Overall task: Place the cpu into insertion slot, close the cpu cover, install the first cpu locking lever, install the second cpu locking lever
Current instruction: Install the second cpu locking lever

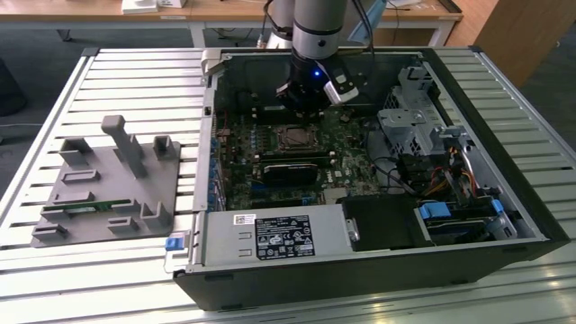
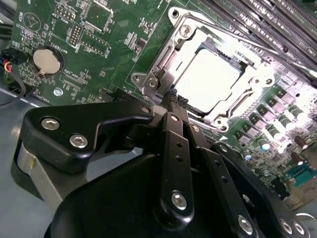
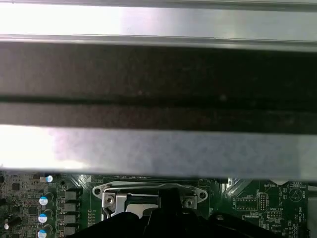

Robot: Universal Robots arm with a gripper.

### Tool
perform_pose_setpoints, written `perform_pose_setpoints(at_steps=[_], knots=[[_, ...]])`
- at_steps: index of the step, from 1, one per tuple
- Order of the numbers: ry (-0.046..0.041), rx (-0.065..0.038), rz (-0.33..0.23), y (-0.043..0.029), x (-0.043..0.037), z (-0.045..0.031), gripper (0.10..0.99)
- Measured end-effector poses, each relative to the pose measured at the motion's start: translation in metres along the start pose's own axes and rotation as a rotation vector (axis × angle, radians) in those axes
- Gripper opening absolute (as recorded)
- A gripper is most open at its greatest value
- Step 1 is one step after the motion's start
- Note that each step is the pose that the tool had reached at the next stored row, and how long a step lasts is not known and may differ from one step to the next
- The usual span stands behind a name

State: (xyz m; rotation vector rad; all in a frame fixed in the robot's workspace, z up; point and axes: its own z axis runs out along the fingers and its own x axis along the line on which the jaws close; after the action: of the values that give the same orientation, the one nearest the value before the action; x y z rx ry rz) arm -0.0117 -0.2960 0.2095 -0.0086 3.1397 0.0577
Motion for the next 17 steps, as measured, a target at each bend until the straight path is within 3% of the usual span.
perform_pose_setpoints(at_steps=[8, 17], knots=[[-0.0001, -0.001, 0.000, -0.0021, 0.0004, -0.0023, 0.106], [-0.0003, -0.001, 0.001, -0.0015, 0.0005, -0.0170, 0.106]])
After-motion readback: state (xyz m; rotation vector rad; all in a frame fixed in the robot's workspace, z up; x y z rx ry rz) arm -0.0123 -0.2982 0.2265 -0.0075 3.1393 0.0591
